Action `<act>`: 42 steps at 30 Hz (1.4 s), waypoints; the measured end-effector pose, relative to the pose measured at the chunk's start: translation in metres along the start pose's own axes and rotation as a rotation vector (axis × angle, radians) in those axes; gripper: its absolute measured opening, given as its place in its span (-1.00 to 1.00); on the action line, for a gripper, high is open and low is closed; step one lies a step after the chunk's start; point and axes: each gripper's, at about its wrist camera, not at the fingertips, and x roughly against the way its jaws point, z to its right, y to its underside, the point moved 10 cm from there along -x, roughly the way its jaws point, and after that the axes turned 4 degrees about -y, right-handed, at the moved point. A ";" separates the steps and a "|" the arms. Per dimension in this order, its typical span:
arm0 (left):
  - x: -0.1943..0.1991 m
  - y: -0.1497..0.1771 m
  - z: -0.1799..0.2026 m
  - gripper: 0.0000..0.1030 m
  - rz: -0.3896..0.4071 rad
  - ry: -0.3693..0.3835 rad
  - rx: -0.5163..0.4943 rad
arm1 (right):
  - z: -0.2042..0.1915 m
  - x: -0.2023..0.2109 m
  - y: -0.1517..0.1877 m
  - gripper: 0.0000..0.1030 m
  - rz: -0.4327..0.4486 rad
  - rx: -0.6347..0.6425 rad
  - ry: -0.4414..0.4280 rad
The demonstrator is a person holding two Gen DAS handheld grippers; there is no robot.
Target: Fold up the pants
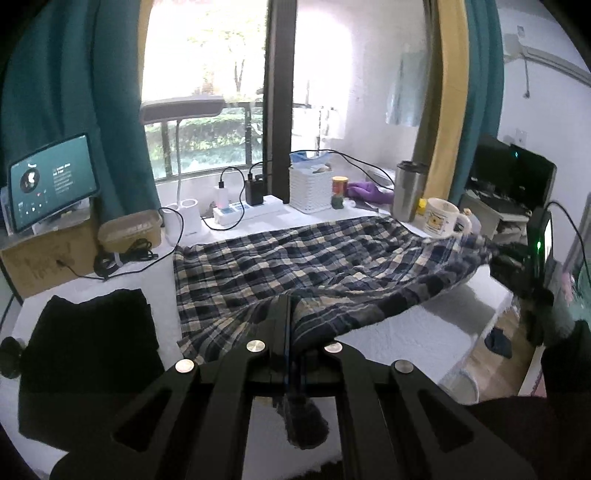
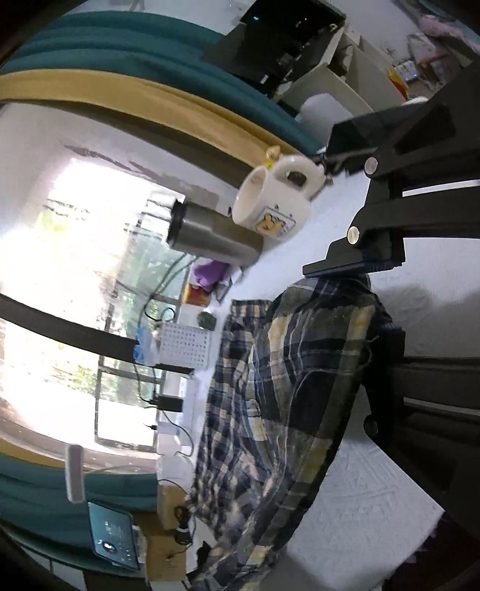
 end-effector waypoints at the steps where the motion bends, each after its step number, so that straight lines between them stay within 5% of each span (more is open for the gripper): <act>1: 0.003 0.000 0.002 -0.96 -0.002 0.001 -0.006 | 0.002 0.006 -0.001 -0.63 0.006 -0.004 0.004; 19: 0.062 -0.013 0.031 -0.96 0.042 0.022 -0.089 | 0.014 0.070 0.000 -0.71 0.061 -0.097 -0.015; 42: -0.001 -0.046 -0.008 -0.96 0.031 -0.032 -0.092 | 0.026 0.022 -0.056 -0.71 0.083 -0.134 -0.039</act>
